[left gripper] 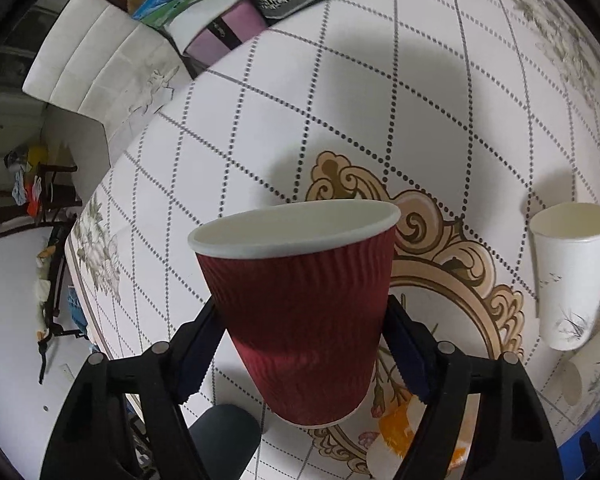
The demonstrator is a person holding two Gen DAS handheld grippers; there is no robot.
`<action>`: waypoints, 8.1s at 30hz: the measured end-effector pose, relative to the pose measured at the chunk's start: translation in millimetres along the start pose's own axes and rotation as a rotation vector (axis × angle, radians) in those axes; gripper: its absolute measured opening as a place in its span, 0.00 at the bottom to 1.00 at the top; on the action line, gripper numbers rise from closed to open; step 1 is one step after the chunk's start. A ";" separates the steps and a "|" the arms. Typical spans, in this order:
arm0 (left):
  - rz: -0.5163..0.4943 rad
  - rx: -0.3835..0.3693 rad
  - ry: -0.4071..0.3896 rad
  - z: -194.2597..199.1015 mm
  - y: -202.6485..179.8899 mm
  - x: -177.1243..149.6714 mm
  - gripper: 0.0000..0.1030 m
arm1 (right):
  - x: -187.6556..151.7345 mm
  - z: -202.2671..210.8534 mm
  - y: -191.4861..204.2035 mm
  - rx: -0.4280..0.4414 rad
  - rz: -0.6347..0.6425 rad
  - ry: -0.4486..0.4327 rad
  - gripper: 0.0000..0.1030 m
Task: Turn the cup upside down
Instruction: 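Close the left tool around the red cup and lift it, then carry the upright red cup with the left tool toward the right tool, then grasp the red cup with the right tool while the left tool releases it, then rotate the right tool to turn the red cup opening downward, then lower the inverted red cup with the right tool onto the table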
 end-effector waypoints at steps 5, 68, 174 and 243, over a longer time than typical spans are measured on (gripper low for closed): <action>0.054 -0.032 -0.048 33.6 6.1 -13.1 0.73 | -3.8 10.7 -1.5 0.012 0.001 -0.026 1.00; 0.387 -0.323 0.097 -41.8 -108.0 -296.9 0.75 | -116.0 -56.9 16.8 0.067 0.186 0.082 1.00; 0.702 -0.285 0.005 -38.9 -25.7 -456.8 0.94 | -131.1 86.0 143.0 -0.002 0.795 -0.141 0.86; 0.774 -0.319 0.053 -73.4 -15.5 -466.1 0.94 | -194.5 -64.1 175.9 -0.761 2.285 -0.146 0.74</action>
Point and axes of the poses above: each gripper's, at about its wrist camera, not at the fingertips, and z roughly against the way its jaws point, y to its left, x to its top, the point moved 6 cm from there along -z, roughly the way its jaws point, and after that the axes turned 13 degrees about -z, right-handed, at the moved point
